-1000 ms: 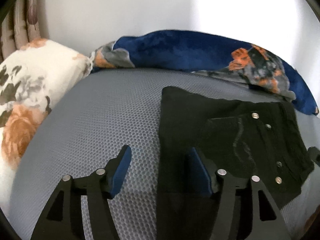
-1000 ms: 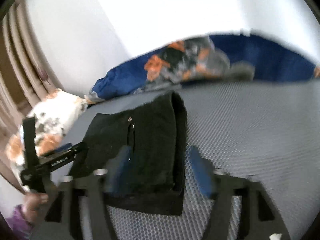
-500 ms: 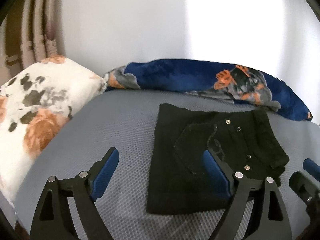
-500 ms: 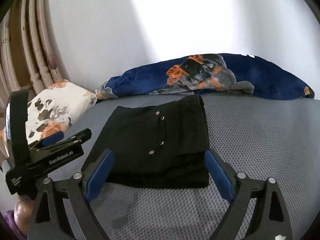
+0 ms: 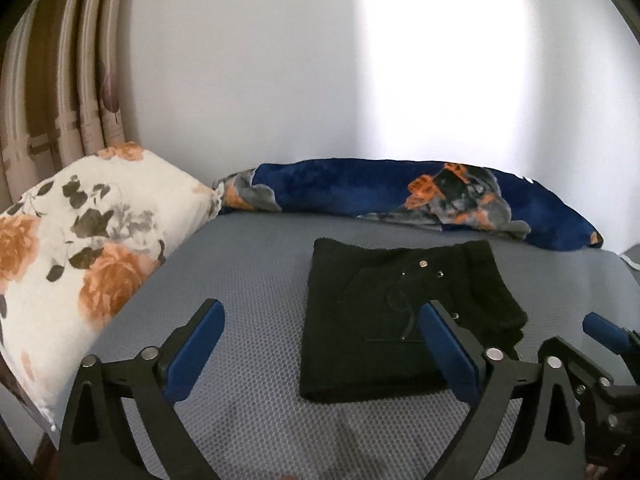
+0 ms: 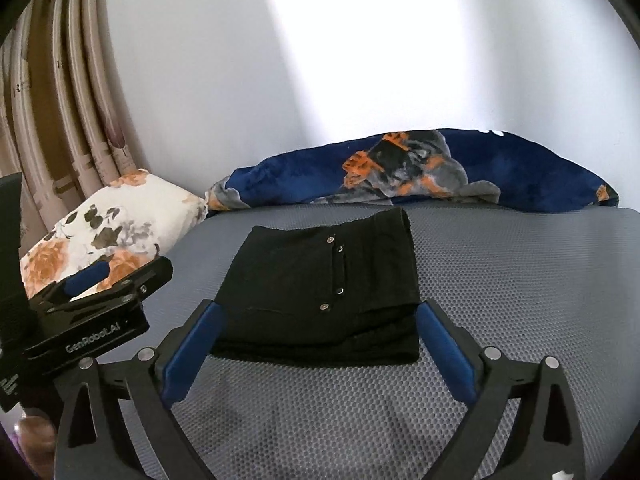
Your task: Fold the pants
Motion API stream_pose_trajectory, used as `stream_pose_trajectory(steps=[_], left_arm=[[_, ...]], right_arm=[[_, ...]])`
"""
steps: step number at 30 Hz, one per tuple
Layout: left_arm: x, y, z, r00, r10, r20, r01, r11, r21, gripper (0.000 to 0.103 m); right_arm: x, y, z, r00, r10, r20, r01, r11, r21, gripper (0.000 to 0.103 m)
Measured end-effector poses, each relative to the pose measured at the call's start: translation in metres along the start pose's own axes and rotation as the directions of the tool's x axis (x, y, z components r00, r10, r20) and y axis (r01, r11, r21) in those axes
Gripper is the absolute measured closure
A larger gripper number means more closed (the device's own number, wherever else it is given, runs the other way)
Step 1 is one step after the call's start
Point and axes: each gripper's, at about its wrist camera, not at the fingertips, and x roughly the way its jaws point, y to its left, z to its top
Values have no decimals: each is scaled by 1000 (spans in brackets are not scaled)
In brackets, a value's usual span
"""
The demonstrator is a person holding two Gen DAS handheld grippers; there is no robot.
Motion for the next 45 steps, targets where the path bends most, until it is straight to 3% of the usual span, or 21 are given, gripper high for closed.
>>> stream_pose_trajectory(steps=[10, 24, 29, 45], left_arm=[[-52, -8, 11, 997, -33, 77, 31, 999, 28, 1], [-97, -1, 15, 993, -34, 117, 32, 999, 15, 0], [-114, 2, 18, 988, -70, 140, 70, 998, 5, 0], [-142, 4, 28, 980, -34, 194, 42, 998, -36, 0]], right_arm=[[-35, 2, 5, 999, -4, 35, 4, 1000, 2, 2], [-74, 6, 6, 997, -4, 79, 5, 1000, -16, 2], [-85, 6, 6, 995, -1, 96, 3, 1000, -17, 2], [-107, 5, 9, 991, 1, 137, 2, 1000, -22, 1]])
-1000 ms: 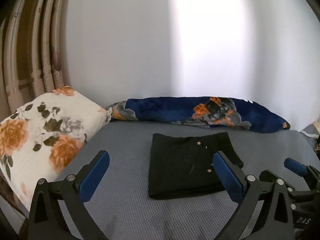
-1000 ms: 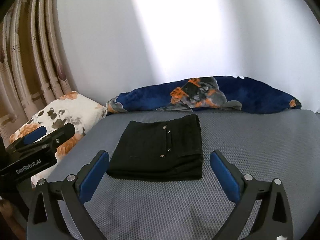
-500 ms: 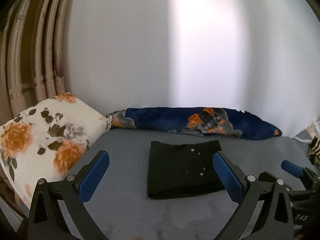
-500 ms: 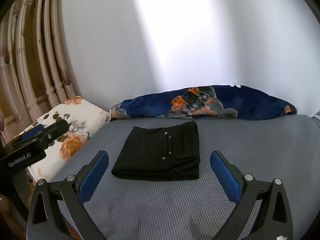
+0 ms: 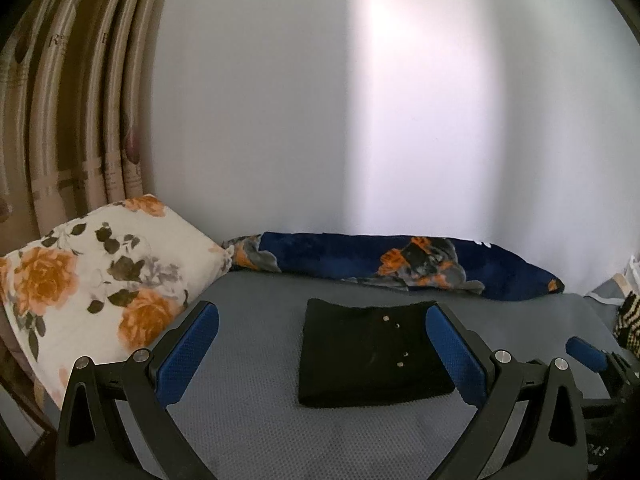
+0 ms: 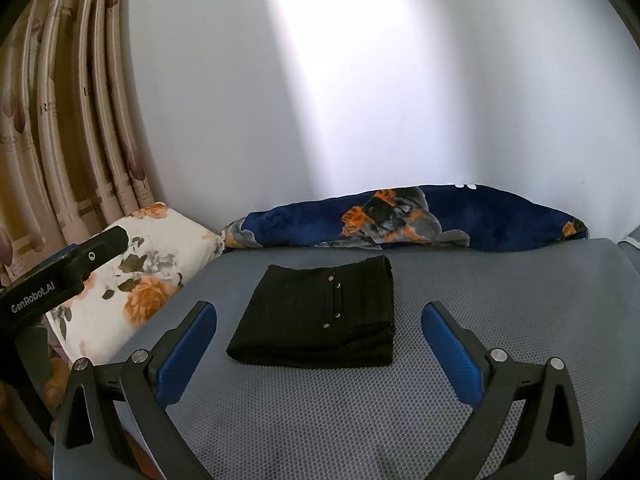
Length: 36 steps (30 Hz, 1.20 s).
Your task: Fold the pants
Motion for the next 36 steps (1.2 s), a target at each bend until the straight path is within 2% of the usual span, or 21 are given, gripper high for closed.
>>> stream_pose_trajectory(steps=[3, 6, 14, 23, 36], left_arm=[[-2, 0, -2, 1000, 21, -14, -21, 999, -25, 0], [-1, 2, -3, 999, -10, -38, 8, 999, -41, 0], [3, 5, -6, 998, 3, -68, -6, 999, -49, 0], [9, 3, -10, 997, 21, -80, -23, 999, -29, 0], [30, 6, -19, 993, -7, -115, 5, 1000, -13, 0]], right_arm=[[-3, 0, 0, 1000, 0, 5, 0, 1000, -1, 1], [-5, 0, 1, 1000, 2, 7, -2, 1000, -3, 1], [-7, -1, 1, 1000, -9, 1, 9, 1000, -4, 1], [-5, 0, 2, 1000, -20, -9, 20, 1000, -18, 1], [14, -3, -7, 999, -22, -48, 21, 1000, -14, 1]])
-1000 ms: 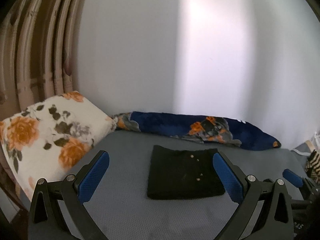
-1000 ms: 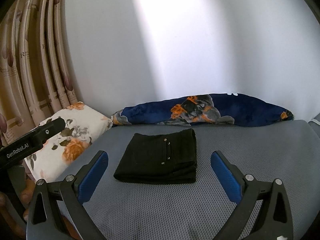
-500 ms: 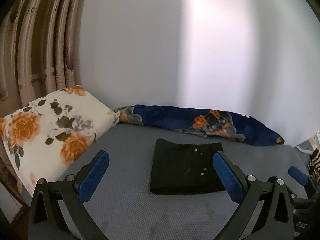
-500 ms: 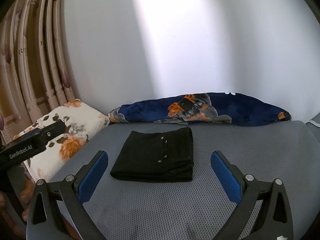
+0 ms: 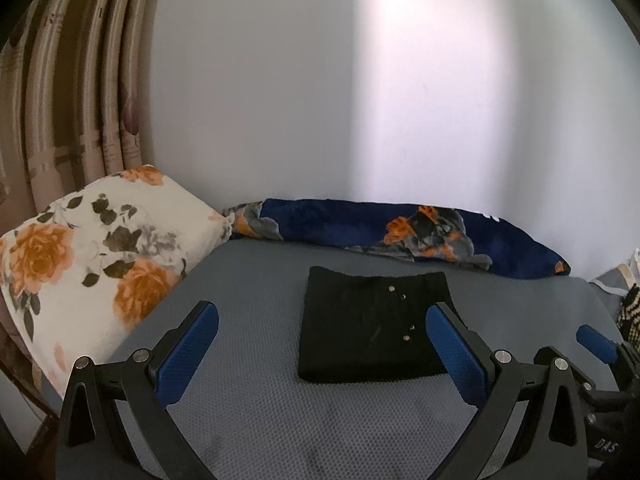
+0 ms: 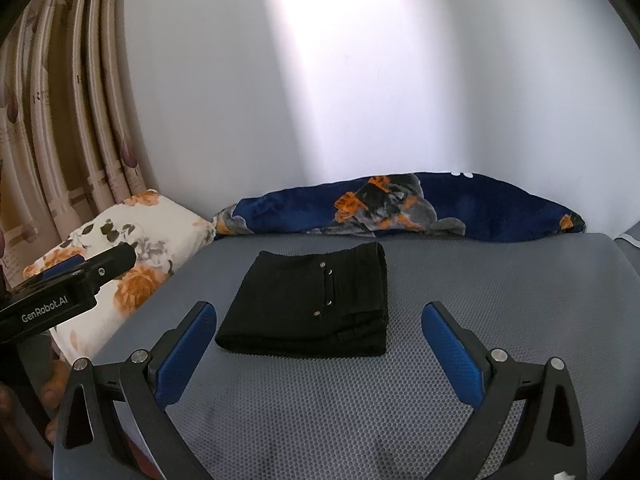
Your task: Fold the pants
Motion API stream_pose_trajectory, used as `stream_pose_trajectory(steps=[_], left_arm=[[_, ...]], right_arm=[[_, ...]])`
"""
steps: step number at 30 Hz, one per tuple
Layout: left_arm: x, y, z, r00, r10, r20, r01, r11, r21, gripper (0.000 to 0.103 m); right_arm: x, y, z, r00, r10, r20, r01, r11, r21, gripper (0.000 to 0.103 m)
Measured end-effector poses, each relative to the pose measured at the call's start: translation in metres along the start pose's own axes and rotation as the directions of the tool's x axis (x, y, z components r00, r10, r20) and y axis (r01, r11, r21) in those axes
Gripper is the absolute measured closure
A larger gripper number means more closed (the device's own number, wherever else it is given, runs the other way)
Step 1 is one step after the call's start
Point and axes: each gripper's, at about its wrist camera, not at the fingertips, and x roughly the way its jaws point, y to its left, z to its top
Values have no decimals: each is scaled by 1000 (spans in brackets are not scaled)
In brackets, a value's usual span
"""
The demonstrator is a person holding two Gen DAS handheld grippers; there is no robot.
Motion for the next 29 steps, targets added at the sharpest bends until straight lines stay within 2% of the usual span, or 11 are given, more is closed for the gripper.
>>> stream_pose_trajectory(steps=[6, 17, 22, 29], left_arm=[[19, -2, -2, 1000, 1, -16, 0, 999, 35, 0], [52, 14, -4, 999, -6, -52, 7, 1000, 30, 0], [69, 36, 1, 998, 43, -43, -43, 999, 14, 0], [87, 102, 11, 990, 133, -44, -136, 989, -53, 0]], right_arm=[[16, 1, -4, 1000, -3, -26, 3, 1000, 4, 1], [54, 15, -7, 997, 2, -76, -4, 1000, -20, 1], [84, 45, -5, 993, 43, -106, -49, 998, -49, 1], [131, 117, 3, 979, 149, -137, -166, 978, -123, 1]])
